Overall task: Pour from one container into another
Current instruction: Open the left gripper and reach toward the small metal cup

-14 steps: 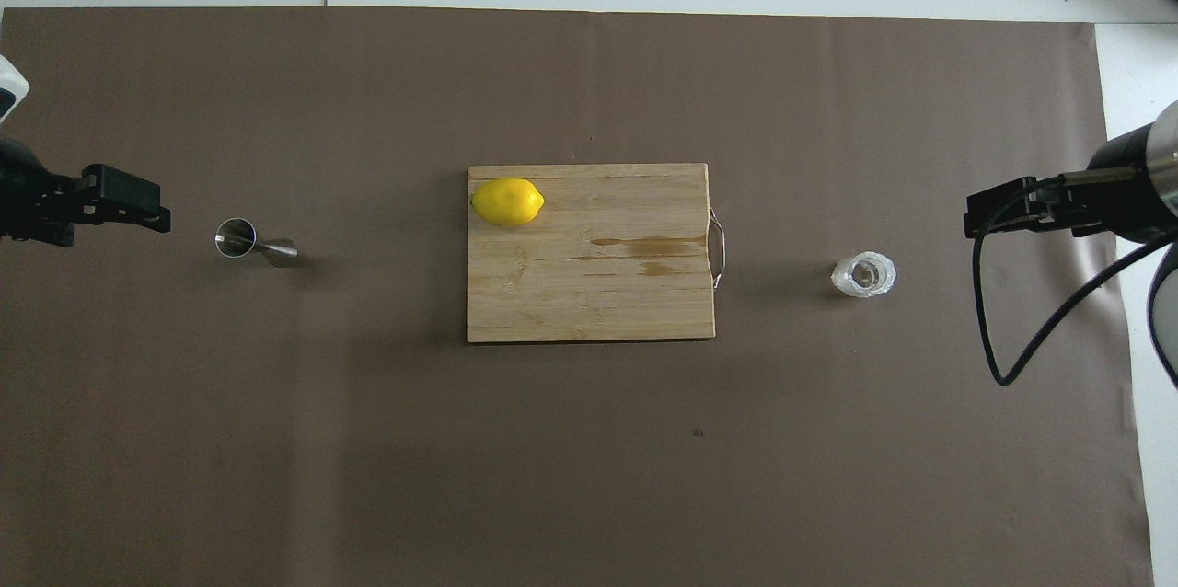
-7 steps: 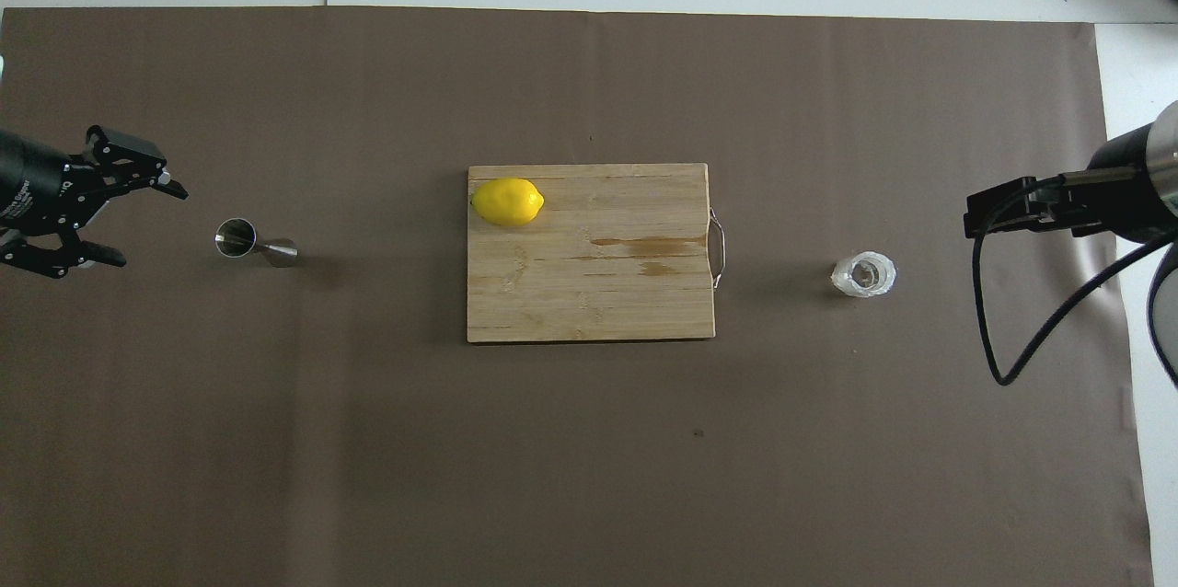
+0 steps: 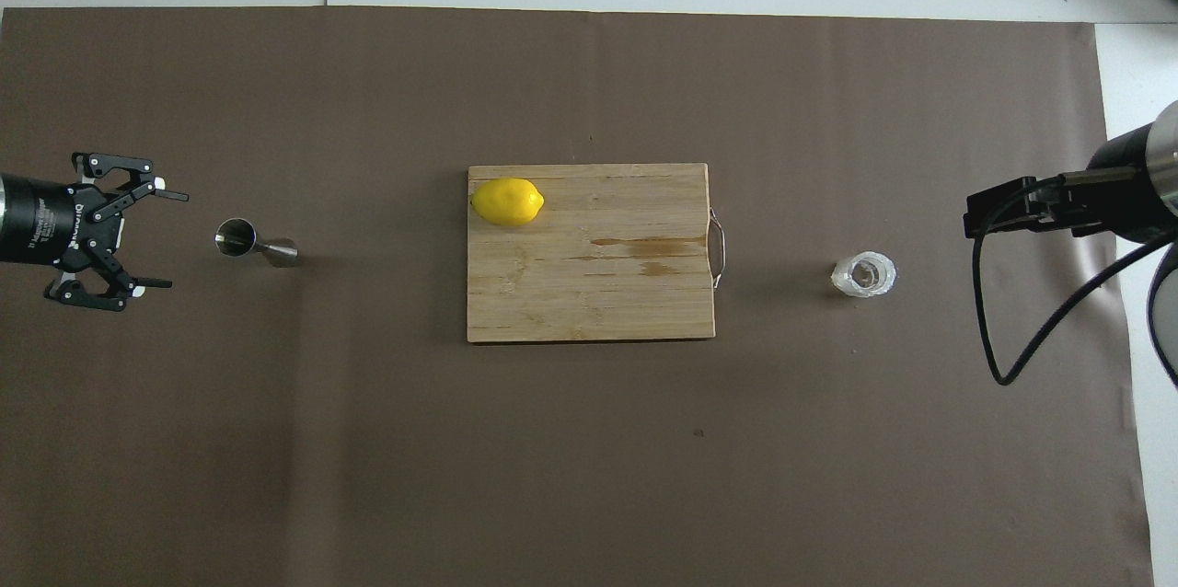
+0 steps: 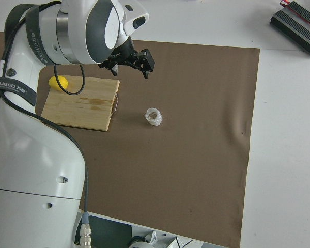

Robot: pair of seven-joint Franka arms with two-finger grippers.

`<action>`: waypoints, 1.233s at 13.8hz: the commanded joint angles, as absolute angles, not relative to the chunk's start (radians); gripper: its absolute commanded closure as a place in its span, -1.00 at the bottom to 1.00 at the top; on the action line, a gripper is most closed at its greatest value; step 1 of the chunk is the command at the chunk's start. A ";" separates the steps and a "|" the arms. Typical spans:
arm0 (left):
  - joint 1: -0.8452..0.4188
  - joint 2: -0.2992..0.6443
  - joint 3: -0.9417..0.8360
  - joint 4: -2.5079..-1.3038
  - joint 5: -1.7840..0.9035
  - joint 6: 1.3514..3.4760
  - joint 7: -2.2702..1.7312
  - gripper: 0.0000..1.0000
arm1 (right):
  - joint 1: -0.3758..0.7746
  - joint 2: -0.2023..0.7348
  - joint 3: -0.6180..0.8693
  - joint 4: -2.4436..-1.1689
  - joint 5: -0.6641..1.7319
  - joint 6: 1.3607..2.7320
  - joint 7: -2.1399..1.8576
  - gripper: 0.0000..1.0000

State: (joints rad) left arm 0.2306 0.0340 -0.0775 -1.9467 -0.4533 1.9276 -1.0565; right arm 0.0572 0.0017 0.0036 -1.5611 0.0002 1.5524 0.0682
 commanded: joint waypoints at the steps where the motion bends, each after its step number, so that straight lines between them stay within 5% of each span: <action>1: 0.235 -0.012 -0.086 -2.022 -0.486 2.008 -1.223 -1.00 | 0.044 -0.015 0.009 -1.583 0.023 1.563 0.080 -1.00; 6: 0.222 0.003 -0.092 -1.982 -0.500 2.002 -1.267 -1.00 | 0.044 -0.015 0.009 -1.583 0.023 1.563 0.080 -1.00; 9: 0.241 0.139 -0.087 -1.839 -0.593 1.862 -1.275 -1.00 | 0.044 -0.015 0.009 -1.583 0.023 1.563 0.080 -1.00; 11: 0.313 0.211 -0.087 -1.850 -0.690 1.873 -1.270 -1.00 | 0.044 -0.015 0.009 -1.583 0.023 1.563 0.080 -1.00; 17: 0.330 0.193 -0.090 -1.983 -0.834 2.017 -1.256 -1.00 | 0.043 -0.015 0.009 -1.583 0.023 1.563 0.080 -1.00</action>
